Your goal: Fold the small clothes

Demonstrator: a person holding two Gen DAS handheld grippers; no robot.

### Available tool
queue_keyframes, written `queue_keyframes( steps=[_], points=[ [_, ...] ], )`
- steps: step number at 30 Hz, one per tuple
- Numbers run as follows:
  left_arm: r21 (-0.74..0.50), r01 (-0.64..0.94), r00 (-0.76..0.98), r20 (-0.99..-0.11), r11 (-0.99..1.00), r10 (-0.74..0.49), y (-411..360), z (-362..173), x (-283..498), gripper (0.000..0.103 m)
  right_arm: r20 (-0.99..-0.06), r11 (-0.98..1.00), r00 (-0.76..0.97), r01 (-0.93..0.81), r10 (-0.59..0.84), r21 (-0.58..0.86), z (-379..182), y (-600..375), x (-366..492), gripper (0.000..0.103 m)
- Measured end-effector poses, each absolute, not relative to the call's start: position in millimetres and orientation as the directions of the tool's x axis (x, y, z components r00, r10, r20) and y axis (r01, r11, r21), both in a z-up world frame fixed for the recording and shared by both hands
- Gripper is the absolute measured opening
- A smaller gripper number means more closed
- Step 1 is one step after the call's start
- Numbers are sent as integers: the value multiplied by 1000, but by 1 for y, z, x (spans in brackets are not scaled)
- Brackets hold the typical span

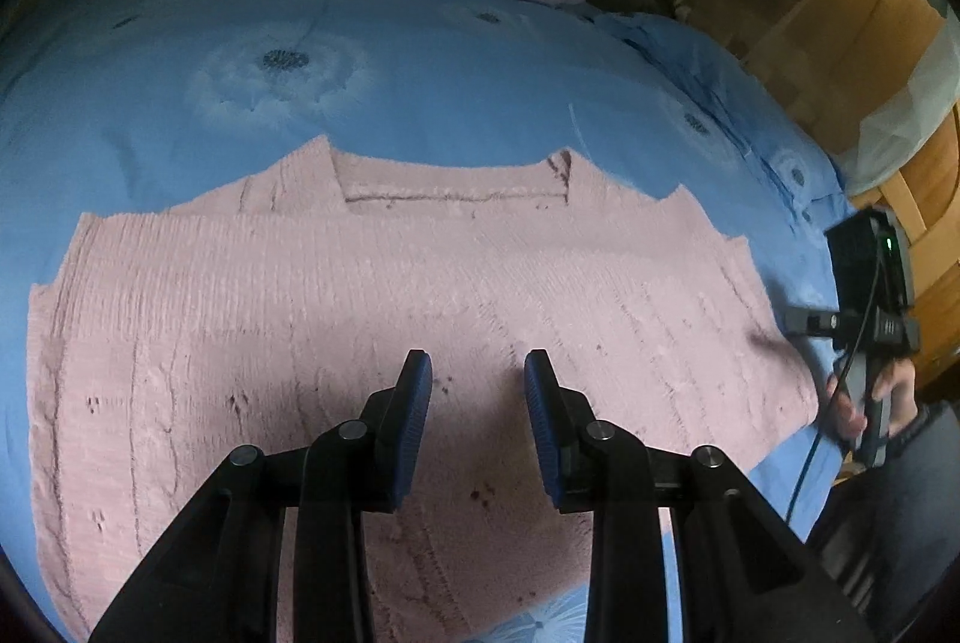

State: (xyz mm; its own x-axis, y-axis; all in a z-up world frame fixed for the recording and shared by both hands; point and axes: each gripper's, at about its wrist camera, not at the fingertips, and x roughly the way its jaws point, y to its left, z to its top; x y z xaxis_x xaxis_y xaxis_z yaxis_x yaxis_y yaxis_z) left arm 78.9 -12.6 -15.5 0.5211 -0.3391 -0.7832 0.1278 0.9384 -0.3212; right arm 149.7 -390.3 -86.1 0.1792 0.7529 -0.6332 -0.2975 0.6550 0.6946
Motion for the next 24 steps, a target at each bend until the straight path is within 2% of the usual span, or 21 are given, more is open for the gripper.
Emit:
queue_keyframes(
  steps=[4,7,9,12,19,24],
  points=[
    [-337,105,516,-786,936,-341,-9,-22,79,25,-564,587,167,-268,809,764,-91,-389,169,102],
    [-359,109,539,-762,927,-359,-9,-16,76,25,-562,579,146,-287,814,763,-91,-387,172,94],
    [-362,129,546,-751,923,-370,-11,-12,74,25,-581,592,131,-275,804,757,-95,-394,171,73],
    [-339,147,548,-754,929,-362,-15,-11,69,25,-563,567,86,-219,822,794,-102,-408,166,60],
    [-339,163,533,-760,926,-372,-17,-13,69,25,-623,615,42,-226,781,755,-102,-394,159,60],
    [-346,169,523,-762,923,-382,-22,-17,70,25,-544,551,95,-215,833,806,-107,-386,177,60]
  ],
)
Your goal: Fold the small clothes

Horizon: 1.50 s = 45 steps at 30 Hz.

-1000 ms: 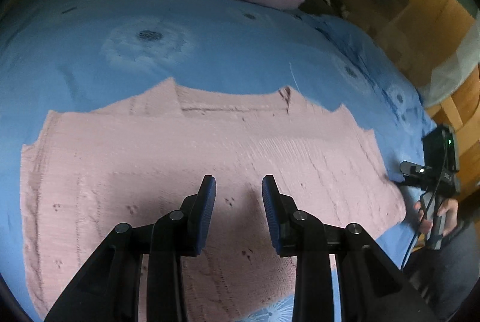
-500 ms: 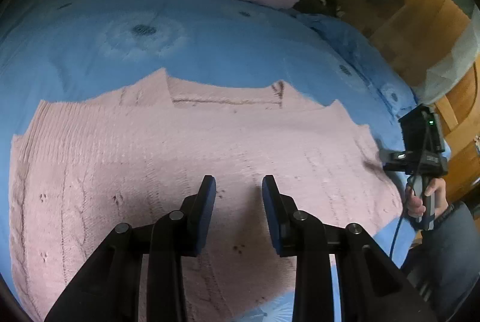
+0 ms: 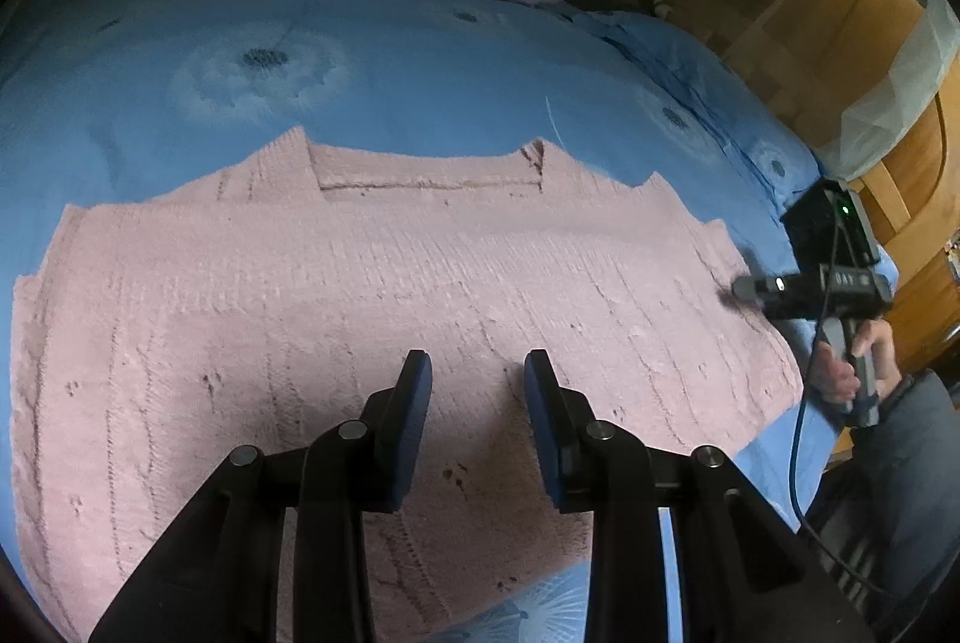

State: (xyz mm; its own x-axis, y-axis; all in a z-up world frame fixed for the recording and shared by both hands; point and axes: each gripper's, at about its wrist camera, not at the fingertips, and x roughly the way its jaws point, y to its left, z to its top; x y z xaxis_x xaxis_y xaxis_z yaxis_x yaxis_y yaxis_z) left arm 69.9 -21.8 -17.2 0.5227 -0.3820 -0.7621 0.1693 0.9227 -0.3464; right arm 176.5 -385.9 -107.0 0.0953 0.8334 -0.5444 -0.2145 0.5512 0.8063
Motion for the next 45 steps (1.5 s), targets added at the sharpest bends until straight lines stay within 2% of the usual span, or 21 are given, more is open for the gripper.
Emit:
queue_keyframes(
  steps=[4,7,8,10,11,12,13,14,19,26,32,38,42,45],
  points=[
    [-362,171,519,-757,916,-396,-24,-20,68,25,-490,504,118,-195,864,841,-112,-390,179,60],
    [-440,181,506,-725,879,-467,-29,-17,67,25,-476,486,96,-200,874,851,-111,-390,172,59],
    [-453,189,500,-719,871,-483,-34,-15,67,25,-479,486,88,-201,873,850,-111,-388,169,54],
    [-397,187,520,-736,898,-434,-47,-14,66,25,-523,531,92,-192,847,826,-111,-383,163,23],
    [-378,184,535,-736,907,-415,-52,-15,65,24,-551,563,113,-175,827,808,-111,-382,159,20],
    [-384,177,536,-734,906,-416,-54,-18,65,20,-560,574,128,-160,819,803,-109,-379,156,19],
    [-391,168,530,-738,905,-417,-55,-22,65,7,-571,591,160,-145,805,793,-102,-377,153,19],
    [-383,142,514,-760,913,-399,-58,-30,67,0,-571,596,179,-152,801,788,-93,-375,152,19],
    [-431,111,492,-759,895,-427,-55,-44,71,0,-542,593,251,-221,802,775,-15,-353,142,18],
    [-543,102,523,-683,833,-509,-1,-10,58,0,-697,726,206,-204,687,656,49,-292,148,18],
    [-474,27,655,-657,880,-374,83,30,37,0,-779,802,187,-143,598,581,89,-239,160,18],
    [-476,-124,686,-675,871,-271,162,38,10,1,-821,839,187,-197,540,507,126,-159,159,18],
    [-478,-182,692,-683,859,-234,196,30,-7,2,-826,830,140,-228,546,509,121,-90,157,18],
    [-488,-217,678,-698,845,-229,214,19,-14,2,-835,824,85,-247,543,511,97,-35,152,18]
  ],
)
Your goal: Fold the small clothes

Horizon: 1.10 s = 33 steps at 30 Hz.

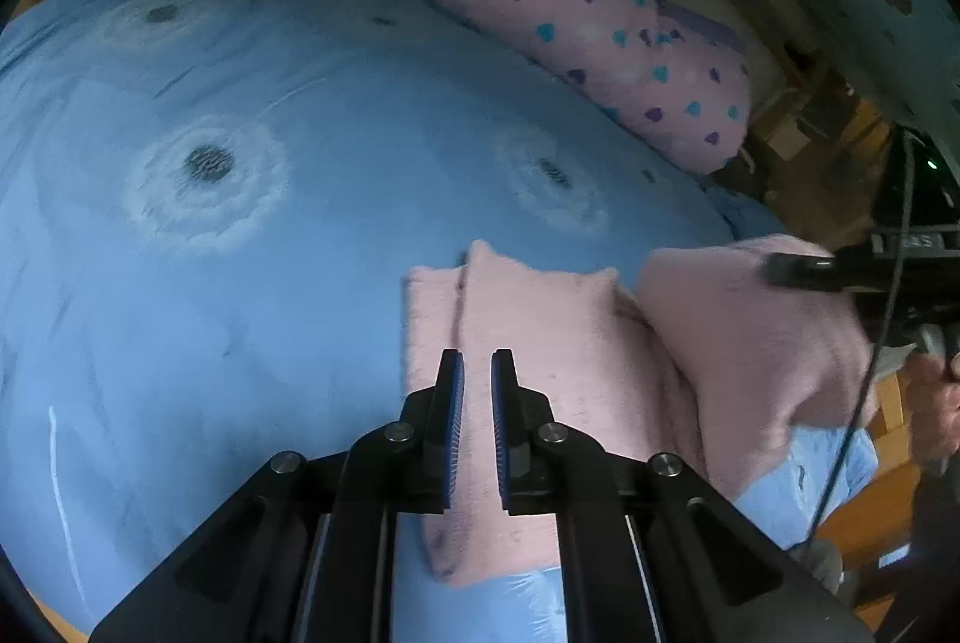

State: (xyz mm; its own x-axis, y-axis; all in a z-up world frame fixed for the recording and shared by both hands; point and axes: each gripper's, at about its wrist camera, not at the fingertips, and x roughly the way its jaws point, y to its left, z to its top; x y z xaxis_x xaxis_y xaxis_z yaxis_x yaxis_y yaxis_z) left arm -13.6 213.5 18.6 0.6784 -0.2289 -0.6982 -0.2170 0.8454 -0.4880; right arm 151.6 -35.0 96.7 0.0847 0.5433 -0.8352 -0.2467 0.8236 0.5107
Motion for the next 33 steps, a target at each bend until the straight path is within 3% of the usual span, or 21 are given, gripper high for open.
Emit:
queue_keyframes(
  steps=[8,12,19,21,24,28,33],
  points=[
    [-446,-266,619,-759,854,-203,211,2,-3,2,-897,849,-93,-293,432,439,-12,65,122,20],
    [-441,-248,618,-758,863,-210,206,4,-1,2,-877,839,-70,-264,476,476,-4,60,126,21],
    [-442,-249,599,-770,861,-222,205,2,-2,2,-749,694,-168,-290,641,659,12,54,126,42],
    [-452,-254,594,-770,855,-231,208,2,-5,8,-773,687,-104,-397,626,609,30,40,116,43],
    [-504,-247,588,-757,828,-286,212,0,-14,30,-814,686,60,-576,578,444,54,-1,92,50],
    [-604,-224,557,-723,764,-408,209,-11,-27,36,-802,713,294,-666,520,218,55,-84,47,52],
    [-687,-227,528,-683,690,-506,199,-25,-32,41,-711,744,441,-646,547,172,26,-168,-6,52]
  ],
)
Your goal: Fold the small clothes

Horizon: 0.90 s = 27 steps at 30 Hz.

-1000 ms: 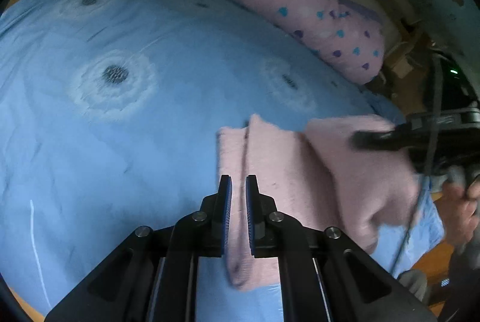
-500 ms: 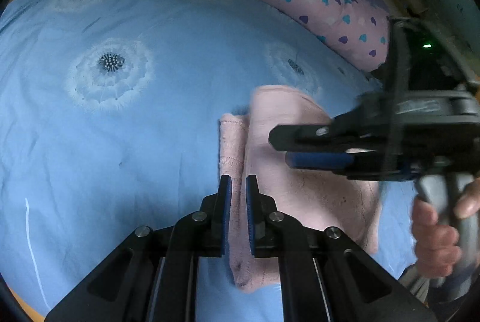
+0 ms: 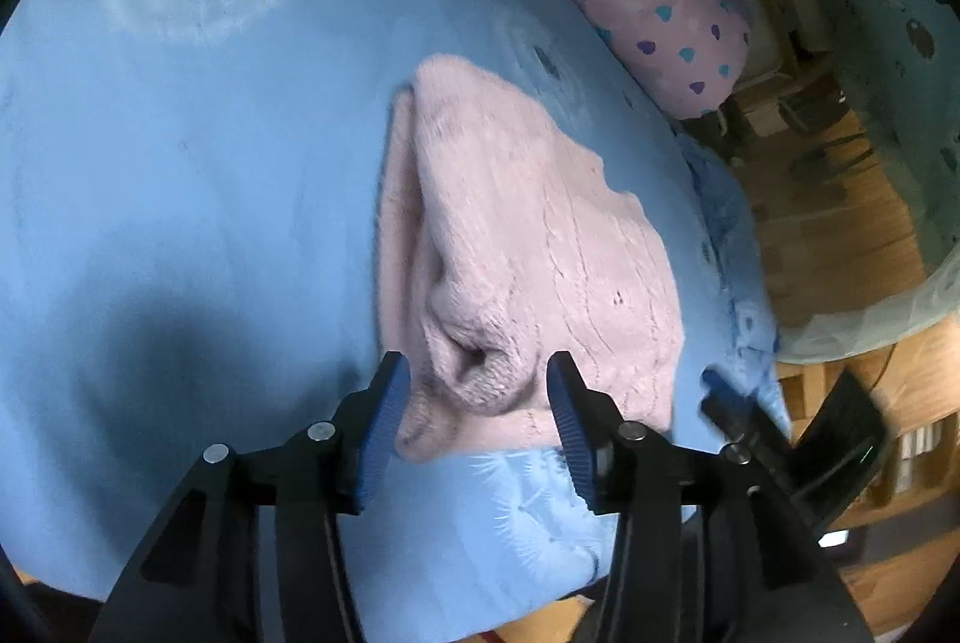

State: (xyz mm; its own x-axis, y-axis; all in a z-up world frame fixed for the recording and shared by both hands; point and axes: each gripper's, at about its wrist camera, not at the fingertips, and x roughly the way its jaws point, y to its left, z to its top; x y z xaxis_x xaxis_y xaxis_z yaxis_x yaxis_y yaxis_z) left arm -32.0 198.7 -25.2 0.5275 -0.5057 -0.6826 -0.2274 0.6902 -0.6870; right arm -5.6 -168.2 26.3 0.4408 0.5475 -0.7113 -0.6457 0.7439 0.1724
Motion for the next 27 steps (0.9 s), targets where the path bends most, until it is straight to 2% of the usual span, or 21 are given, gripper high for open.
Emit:
queue_keyframes(
  steps=[6,8,9,10,11,13,15,17,20,22,25,27],
  points=[
    [-684,-254,550,-684,684,-479,192,-29,-11,41,-731,729,492,-685,474,12,-8,-145,-33,51],
    [-695,-258,566,-672,671,-478,193,-30,-12,32,-724,730,530,-681,441,-54,-19,-129,-37,51],
    [-689,-256,566,-676,678,-472,192,-29,-13,20,-719,740,549,-668,426,-71,-21,-125,-36,44],
    [-680,-249,565,-681,690,-466,190,-27,-13,17,-710,757,568,-650,417,-76,-23,-122,-33,34],
    [-677,-240,570,-678,696,-463,189,-26,-13,12,-701,776,579,-628,416,-59,-23,-123,-28,19],
    [-687,-213,586,-659,695,-472,187,-22,-15,7,-687,789,579,-615,439,-15,-19,-127,-24,17],
    [-718,-180,614,-616,672,-494,190,-16,-21,6,-641,813,640,-581,425,-41,-4,-141,-30,17],
    [-717,-170,616,-612,676,-495,191,-14,-30,6,-627,826,640,-564,444,9,3,-161,-31,17],
    [-659,-210,550,-690,722,-470,183,-33,-31,6,-712,843,532,-513,458,160,-22,-183,-20,15],
    [-630,-234,524,-723,740,-450,179,-44,-29,6,-756,848,500,-513,423,135,-38,-177,-22,14],
    [-614,-212,531,-726,760,-438,174,-39,-31,6,-751,842,543,-539,376,32,-34,-167,-35,14],
    [-595,-199,538,-731,779,-420,170,-35,-34,6,-749,845,536,-531,389,59,-32,-172,-38,13]
  ],
)
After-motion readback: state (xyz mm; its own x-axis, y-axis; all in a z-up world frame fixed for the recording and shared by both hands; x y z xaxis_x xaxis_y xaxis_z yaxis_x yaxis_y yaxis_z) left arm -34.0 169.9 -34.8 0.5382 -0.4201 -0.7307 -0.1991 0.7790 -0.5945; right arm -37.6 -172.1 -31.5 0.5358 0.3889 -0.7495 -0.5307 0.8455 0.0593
